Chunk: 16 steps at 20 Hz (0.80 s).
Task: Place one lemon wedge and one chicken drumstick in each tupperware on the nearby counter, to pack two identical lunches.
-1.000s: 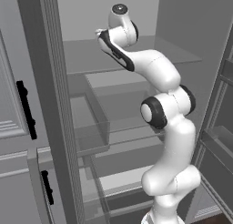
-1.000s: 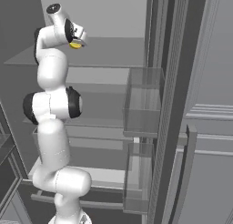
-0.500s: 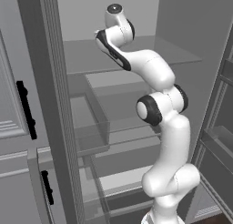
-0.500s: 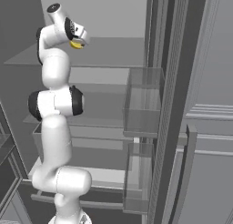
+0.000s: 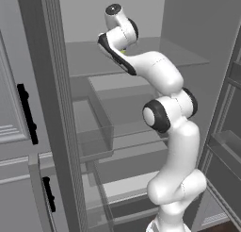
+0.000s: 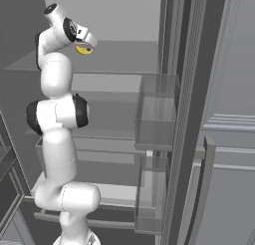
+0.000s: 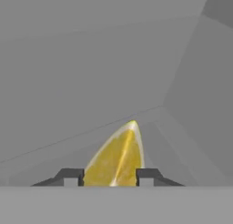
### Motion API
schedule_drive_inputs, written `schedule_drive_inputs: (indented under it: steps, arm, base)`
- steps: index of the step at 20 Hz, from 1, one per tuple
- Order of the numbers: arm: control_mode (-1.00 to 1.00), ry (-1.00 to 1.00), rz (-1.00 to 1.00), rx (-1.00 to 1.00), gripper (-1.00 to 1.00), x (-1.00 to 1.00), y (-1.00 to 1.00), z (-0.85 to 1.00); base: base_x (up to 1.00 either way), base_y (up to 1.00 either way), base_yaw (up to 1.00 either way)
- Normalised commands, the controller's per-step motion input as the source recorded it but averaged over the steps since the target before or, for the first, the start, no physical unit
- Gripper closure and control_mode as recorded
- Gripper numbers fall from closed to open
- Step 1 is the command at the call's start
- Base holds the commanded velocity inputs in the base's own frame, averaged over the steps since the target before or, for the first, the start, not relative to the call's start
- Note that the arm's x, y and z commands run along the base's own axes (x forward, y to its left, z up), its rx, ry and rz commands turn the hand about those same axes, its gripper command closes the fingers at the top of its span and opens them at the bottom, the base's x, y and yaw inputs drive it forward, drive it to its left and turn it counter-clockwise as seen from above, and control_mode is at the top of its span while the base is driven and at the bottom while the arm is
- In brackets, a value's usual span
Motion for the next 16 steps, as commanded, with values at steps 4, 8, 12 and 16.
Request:
schedule_drive_inputs:
  steps: [4,8,12,16]
  arm:
    - [-1.0,-0.22,-0.06,-0.09,1.0,-0.86,-0.36,-0.33]
    - [-1.0,-0.19,-0.05,-0.09,1.0,-0.98,-0.48,-0.36]
    - [-1.0,-0.15,0.0,-0.02,1.0,-1.0,-0.51,0.02]
    - [-1.0,-0.02,0.0,0.0,1.0,-1.0,-0.25,0.42]
  base:
    - [0.0,0.0,0.0]
    - [0.0,0.0,0.0]
    - [0.0,0.0,0.0]
    - [0.0,0.0,0.0]
